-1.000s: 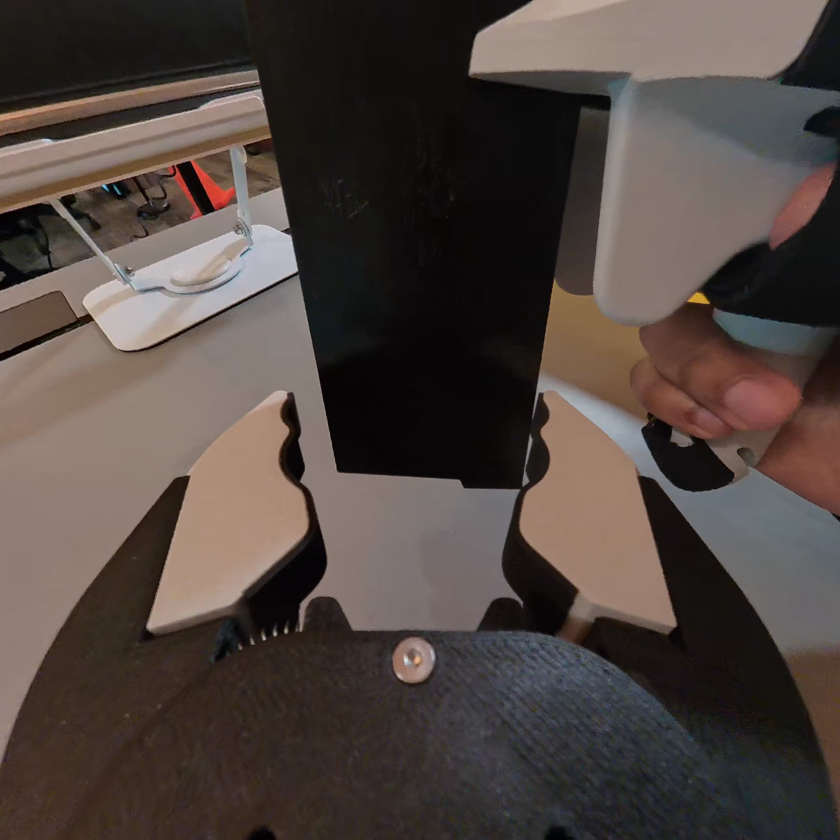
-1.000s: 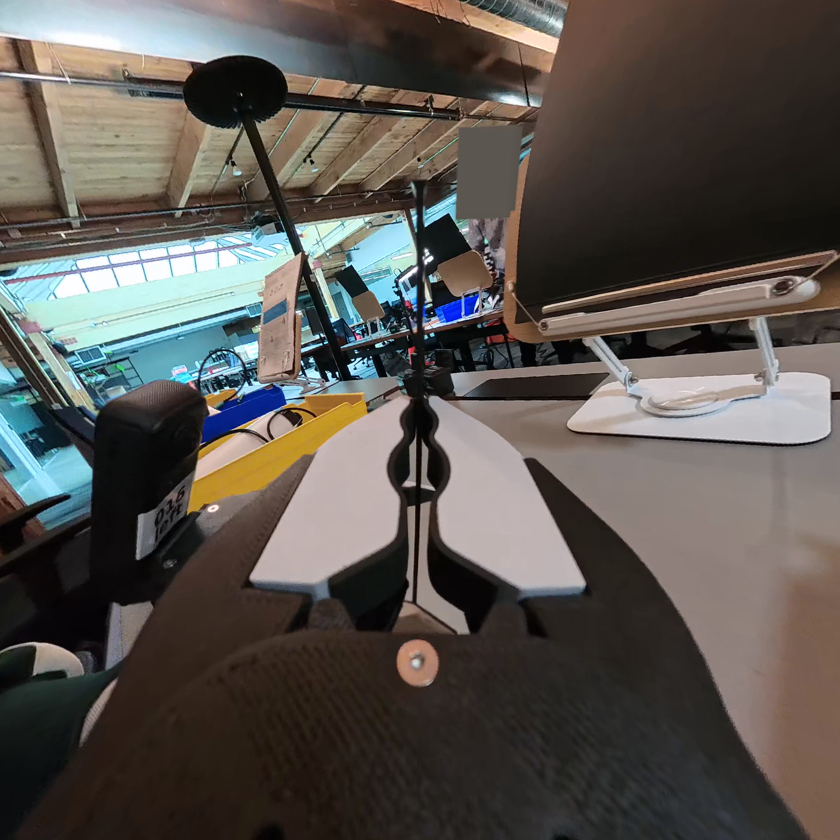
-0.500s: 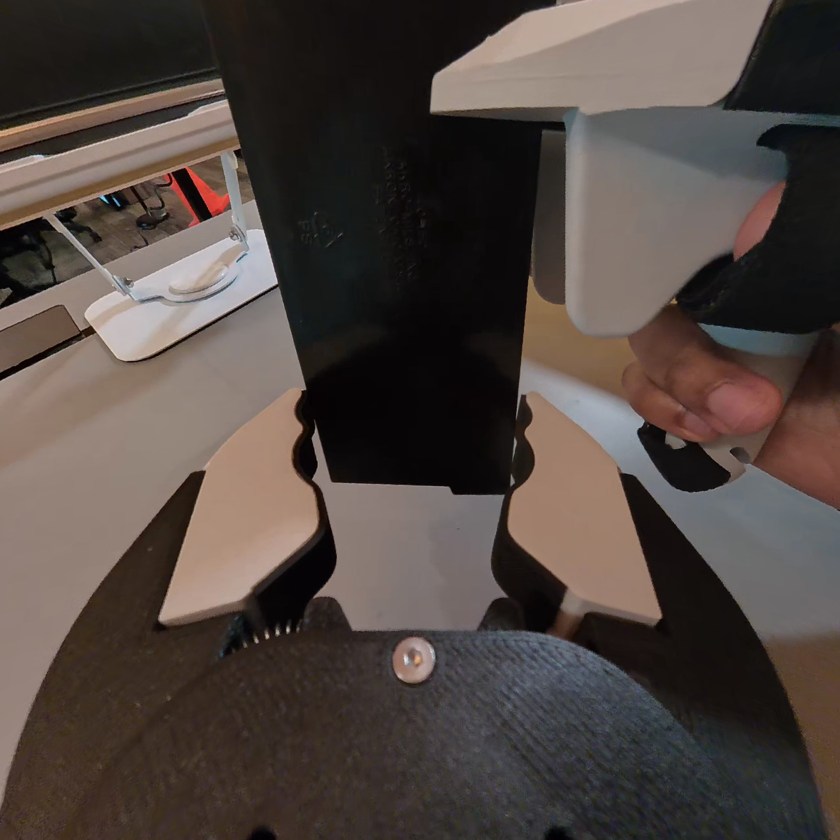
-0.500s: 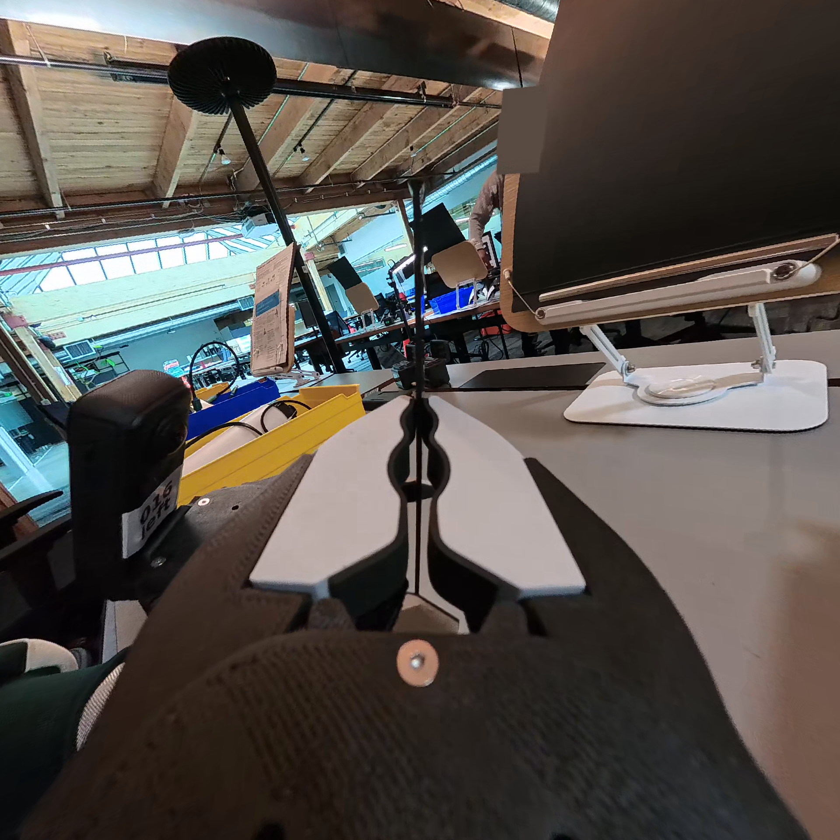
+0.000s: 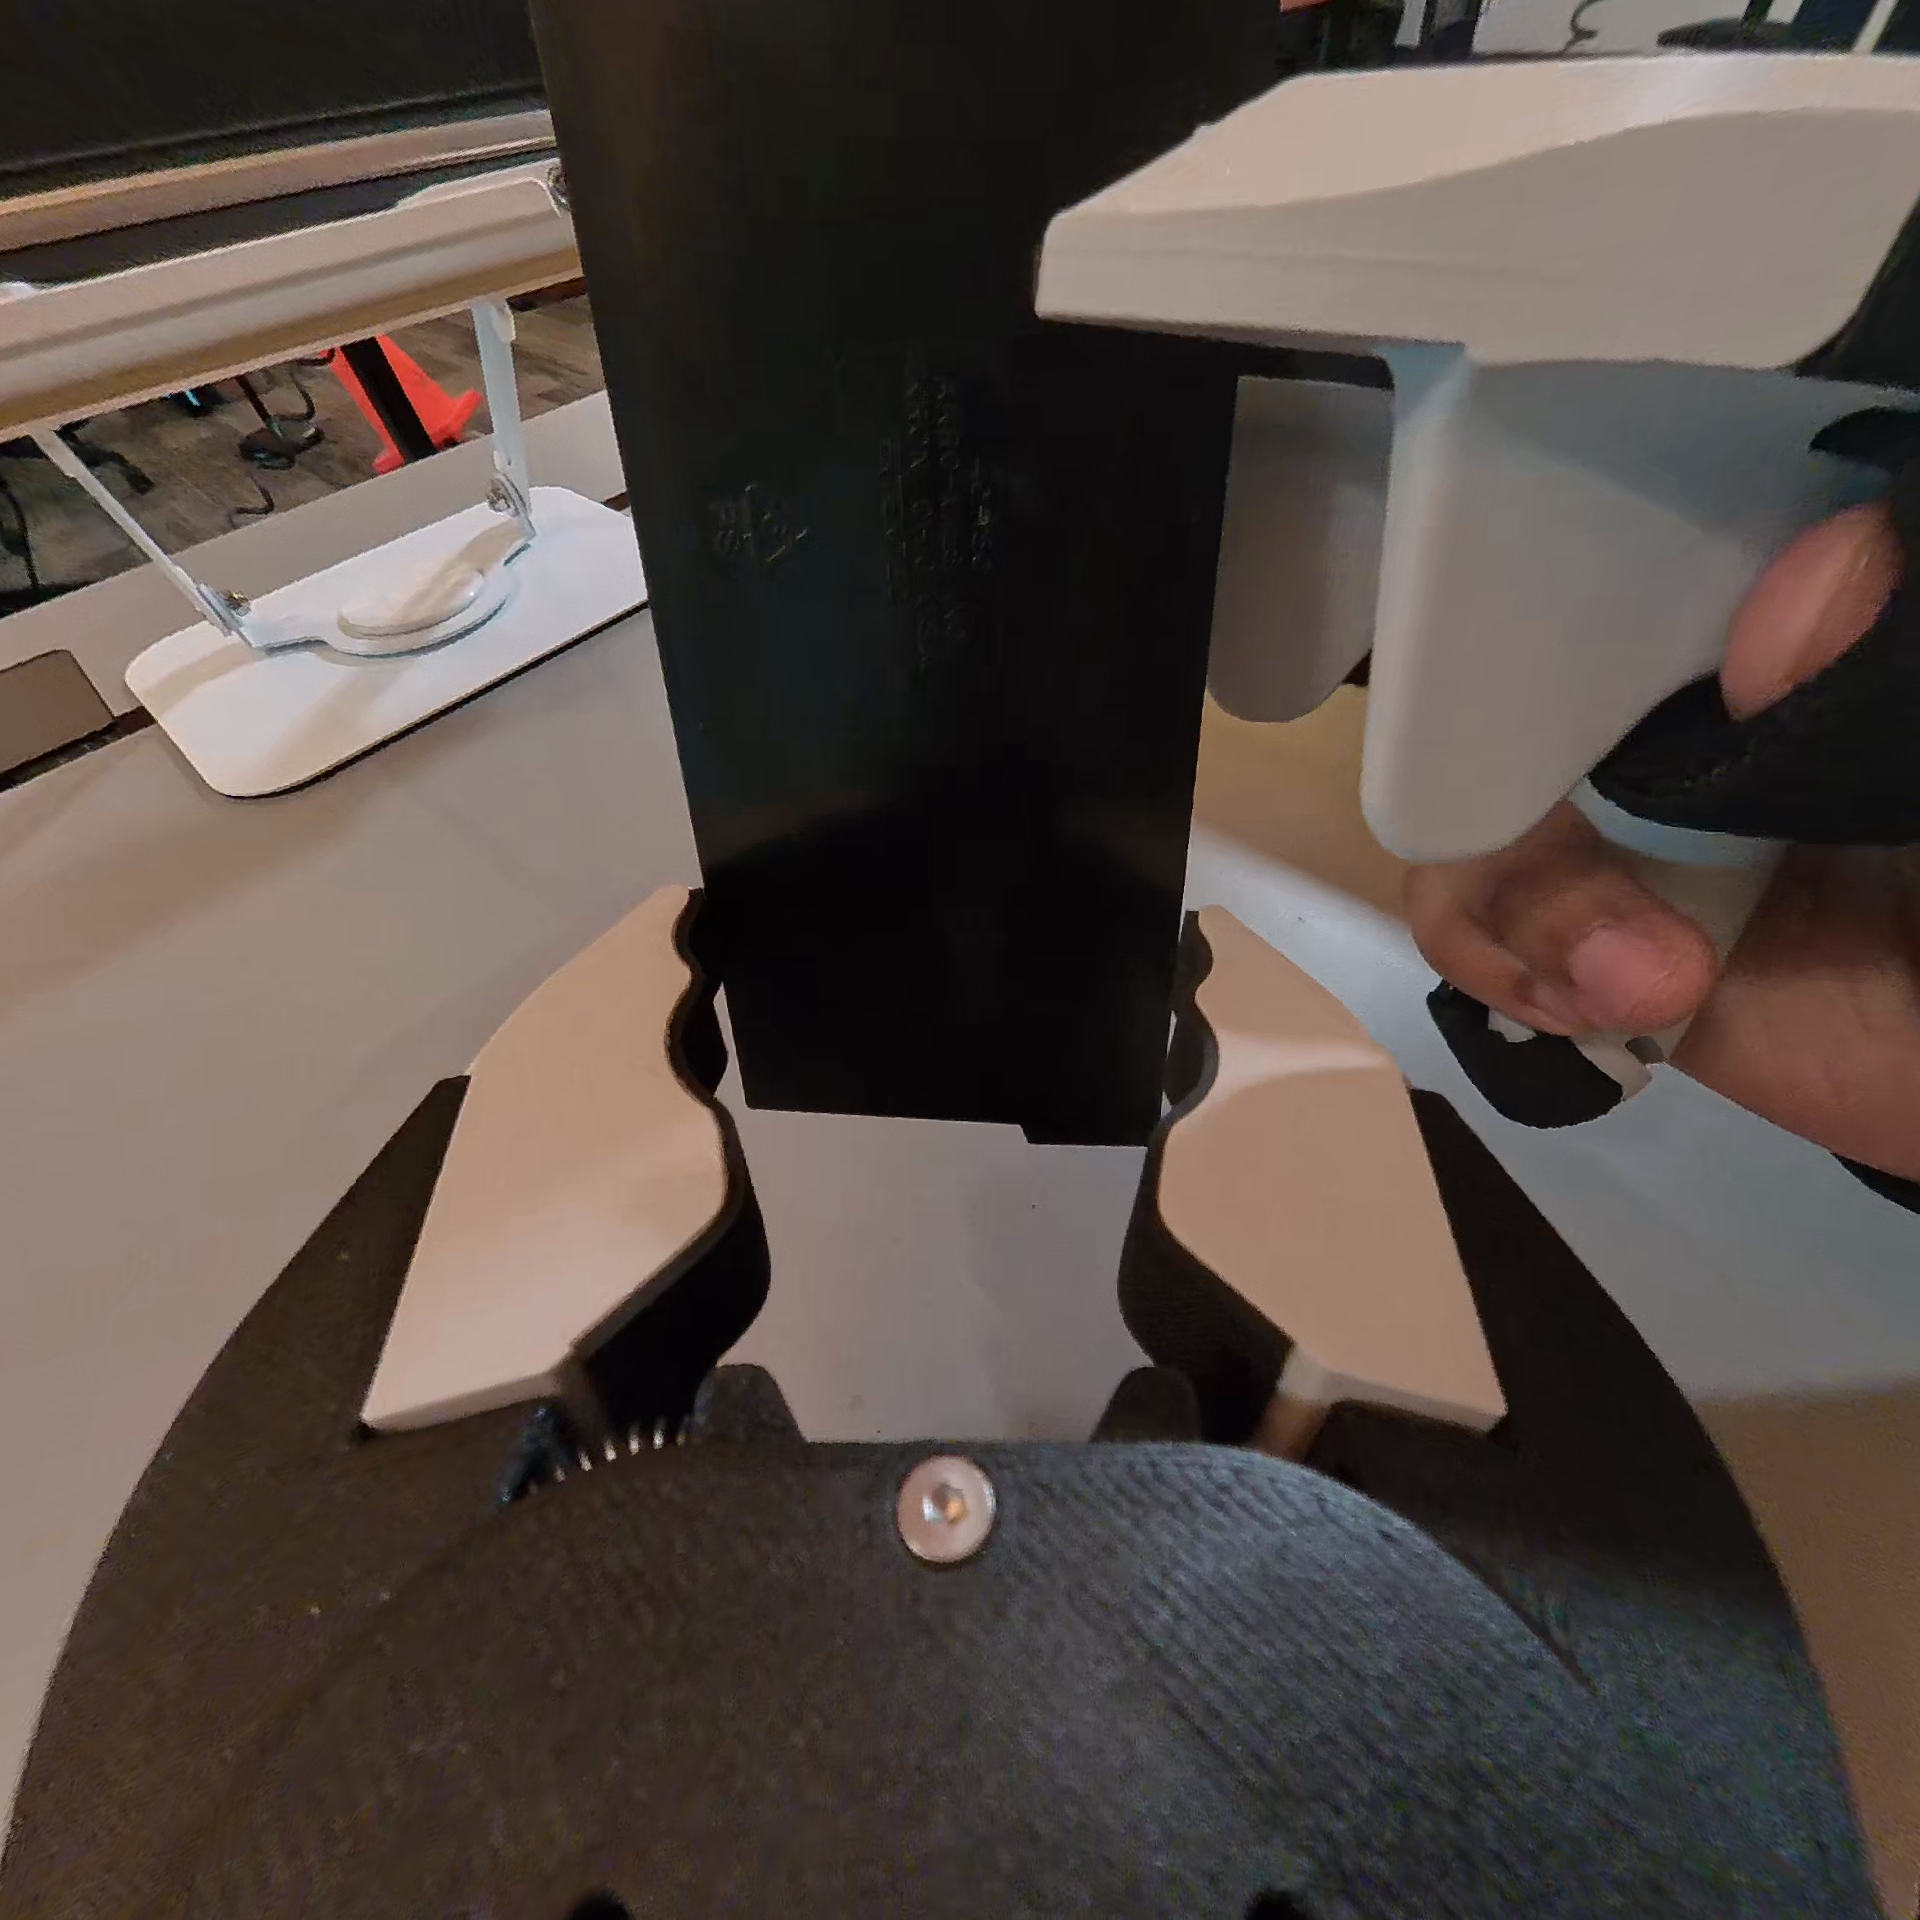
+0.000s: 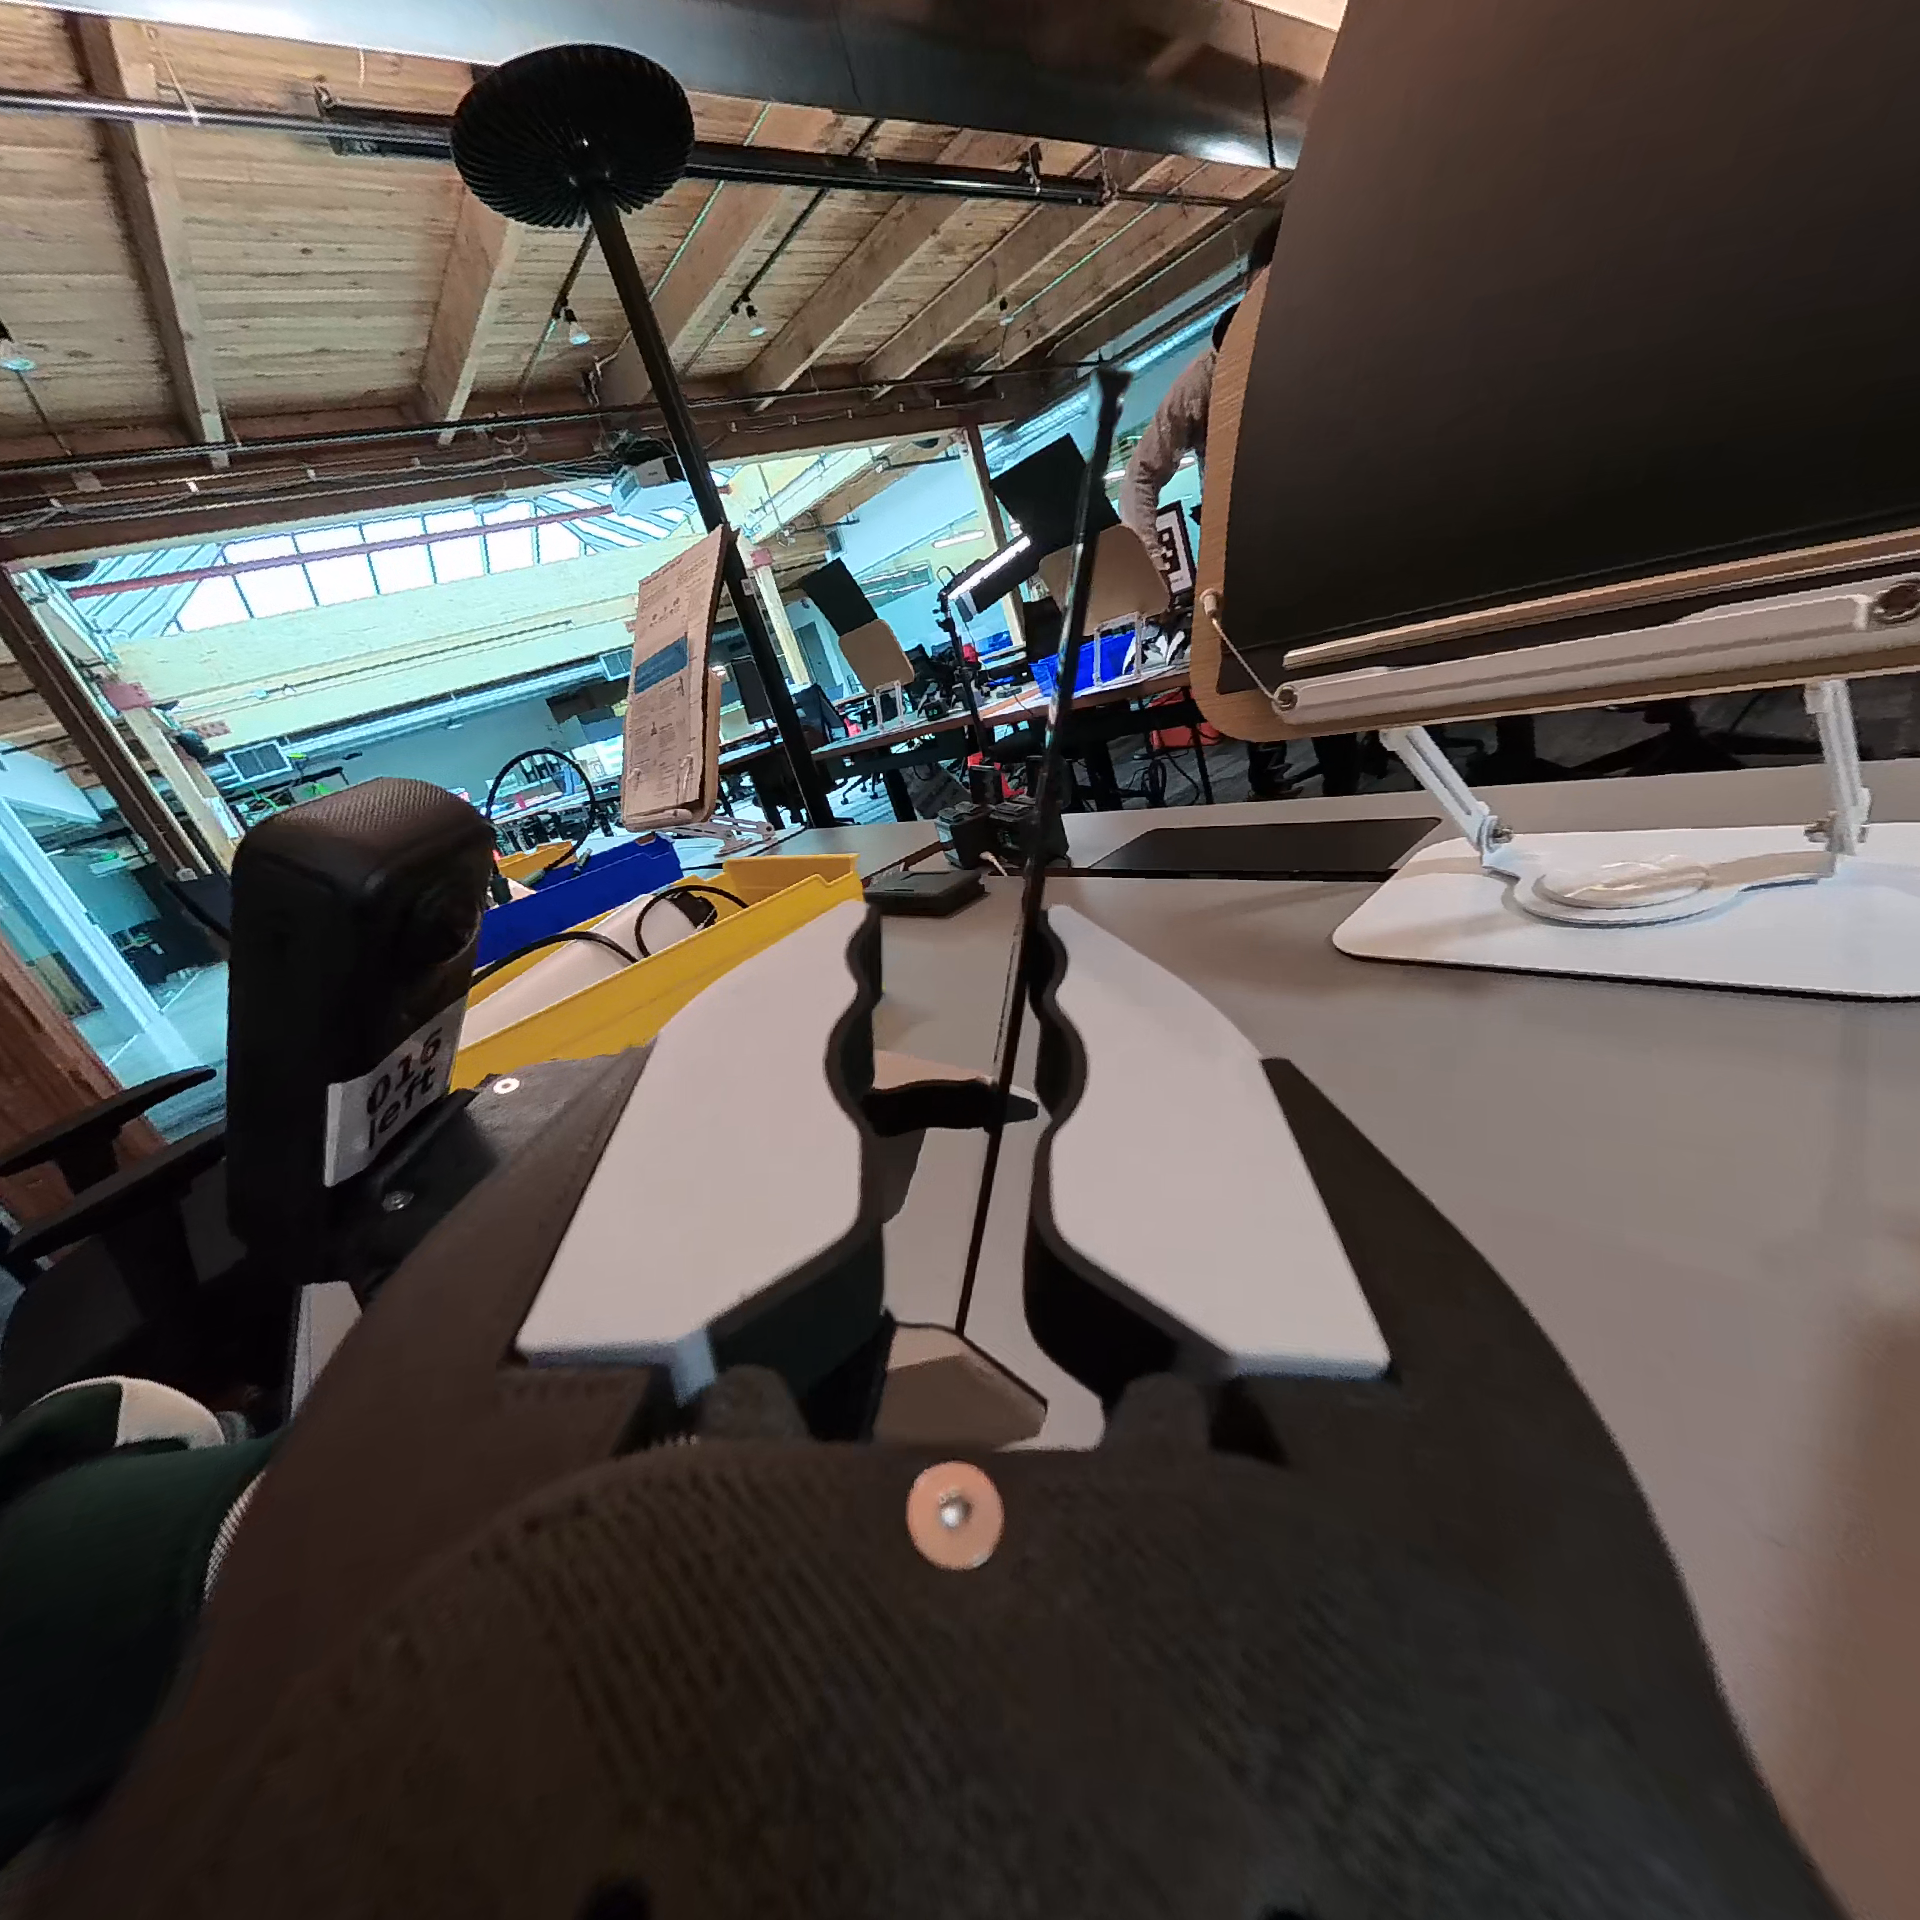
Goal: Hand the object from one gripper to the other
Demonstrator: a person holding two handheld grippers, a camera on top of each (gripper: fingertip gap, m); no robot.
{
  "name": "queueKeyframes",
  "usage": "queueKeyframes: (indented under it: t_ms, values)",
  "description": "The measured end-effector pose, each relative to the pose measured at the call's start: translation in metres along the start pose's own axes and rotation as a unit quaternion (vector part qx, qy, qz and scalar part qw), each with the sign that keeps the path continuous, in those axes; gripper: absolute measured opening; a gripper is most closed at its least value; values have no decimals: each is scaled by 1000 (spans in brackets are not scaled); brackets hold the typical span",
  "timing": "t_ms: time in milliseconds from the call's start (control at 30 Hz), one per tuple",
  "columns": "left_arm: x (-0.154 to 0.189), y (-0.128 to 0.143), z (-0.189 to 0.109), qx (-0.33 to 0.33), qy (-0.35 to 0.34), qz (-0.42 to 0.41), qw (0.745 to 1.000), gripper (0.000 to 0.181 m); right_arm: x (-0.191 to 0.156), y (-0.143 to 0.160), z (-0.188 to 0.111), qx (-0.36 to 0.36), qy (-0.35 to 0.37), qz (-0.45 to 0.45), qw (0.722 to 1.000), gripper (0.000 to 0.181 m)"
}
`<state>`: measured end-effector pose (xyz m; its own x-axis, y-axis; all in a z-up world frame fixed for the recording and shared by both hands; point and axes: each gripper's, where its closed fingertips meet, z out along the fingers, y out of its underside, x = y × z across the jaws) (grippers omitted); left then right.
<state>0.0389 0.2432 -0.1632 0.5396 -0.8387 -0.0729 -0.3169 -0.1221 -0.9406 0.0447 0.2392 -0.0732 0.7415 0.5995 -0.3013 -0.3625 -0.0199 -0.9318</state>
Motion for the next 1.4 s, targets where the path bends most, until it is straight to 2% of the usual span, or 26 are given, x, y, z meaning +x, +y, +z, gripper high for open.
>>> queueKeyframes:
  t_ms: [333,633,800,933,1200,1400]
  values:
    - [-5,-5,-3,16,5,-24,1000,85,-3,2,2,-6,-16,-1,1000,39]
    - [-11,-9,-6,33,19,-63,997,85,-7,5,3,-20,-41,1,999,40]
    - [-7,-12,-7,38,19,-45,998,85,-4,9,4,-30,-43,13,999,34]
    - [-4,-13,-7,39,11,-18,999,86,4,12,1,-45,-35,21,998,5]
    - [-5,-7,-5,39,2,-16,999,82,3,16,2,-61,-25,12,998,2]
    - [-3,-3,-2,32,18,-31,999,89,-1,15,3,-63,-28,2,998,2]
